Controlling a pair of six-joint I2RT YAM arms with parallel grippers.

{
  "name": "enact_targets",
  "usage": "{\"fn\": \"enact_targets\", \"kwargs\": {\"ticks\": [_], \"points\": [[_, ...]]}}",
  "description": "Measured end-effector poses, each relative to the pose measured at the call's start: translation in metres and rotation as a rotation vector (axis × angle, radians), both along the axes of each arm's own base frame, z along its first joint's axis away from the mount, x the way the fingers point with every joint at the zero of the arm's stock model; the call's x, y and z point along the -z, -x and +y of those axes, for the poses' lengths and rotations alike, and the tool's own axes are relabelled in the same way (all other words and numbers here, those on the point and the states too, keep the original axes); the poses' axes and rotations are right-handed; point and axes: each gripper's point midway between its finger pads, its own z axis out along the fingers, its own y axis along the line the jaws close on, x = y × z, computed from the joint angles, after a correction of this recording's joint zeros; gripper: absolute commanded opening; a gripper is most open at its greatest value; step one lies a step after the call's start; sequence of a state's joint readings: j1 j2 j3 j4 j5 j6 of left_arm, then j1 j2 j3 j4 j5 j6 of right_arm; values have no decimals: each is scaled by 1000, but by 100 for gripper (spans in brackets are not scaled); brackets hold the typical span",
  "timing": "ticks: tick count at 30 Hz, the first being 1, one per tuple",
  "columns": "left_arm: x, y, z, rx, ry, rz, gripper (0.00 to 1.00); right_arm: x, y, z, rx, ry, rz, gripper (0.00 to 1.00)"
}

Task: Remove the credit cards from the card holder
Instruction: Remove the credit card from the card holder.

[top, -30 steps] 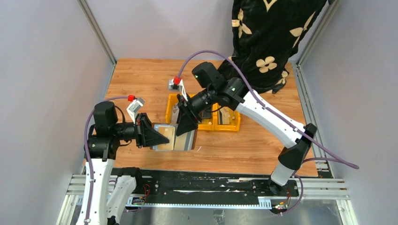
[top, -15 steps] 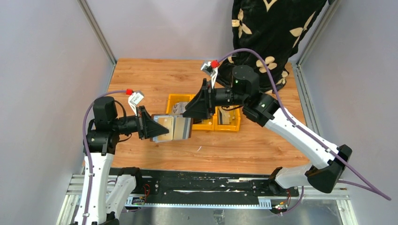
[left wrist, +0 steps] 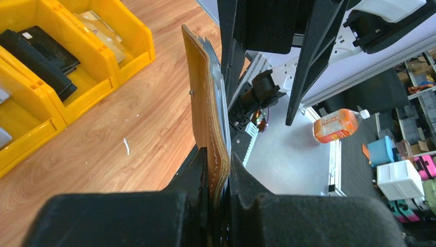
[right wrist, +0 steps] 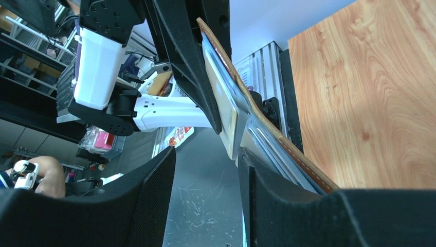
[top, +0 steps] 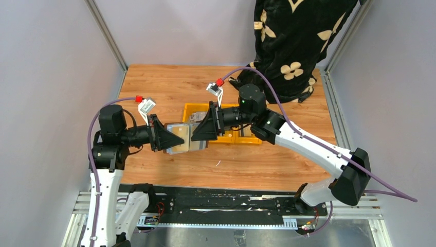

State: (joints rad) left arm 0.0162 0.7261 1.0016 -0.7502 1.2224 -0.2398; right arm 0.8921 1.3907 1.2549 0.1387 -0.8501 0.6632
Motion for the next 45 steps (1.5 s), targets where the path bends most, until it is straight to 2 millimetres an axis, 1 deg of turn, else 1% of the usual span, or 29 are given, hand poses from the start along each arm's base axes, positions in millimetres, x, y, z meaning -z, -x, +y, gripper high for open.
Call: {"fn": "enact_targets", "kwargs": {"ticks": [4,10,13,19,23,26,32,33,35,36,40,45], "points": [[-1,0,0,0,3,3,4,-5,0,3,-13,-26,3,49],[-4,0,0,-2,2,0,5,1,-3,13,-39,-33,40,48],[-3,-2,0,-5,1,5,5,2,-3,15,-43,-36,53,45],[-4,-2,1,-2,6,6,13,4,-6,20,-51,-40,93,28],[-4,-3,2,-8,5,-5,18,6,-9,23,-67,-46,142,20],[-4,-4,2,-10,3,-10,23,8,-12,26,-75,-52,172,15],[-4,-2,2,4,4,-24,30,11,-16,31,-69,-67,203,11],[-4,-2,2,7,5,-23,31,12,-16,31,-66,-68,206,9],[-3,-1,2,12,7,-19,32,13,-17,32,-58,-70,208,2],[-2,-1,1,15,9,-17,33,14,-17,33,-53,-69,209,0],[-1,1,1,26,14,-12,36,18,-18,34,-40,-68,212,0],[-4,7,-1,60,33,-5,36,19,-15,30,-32,-83,199,0]]}}
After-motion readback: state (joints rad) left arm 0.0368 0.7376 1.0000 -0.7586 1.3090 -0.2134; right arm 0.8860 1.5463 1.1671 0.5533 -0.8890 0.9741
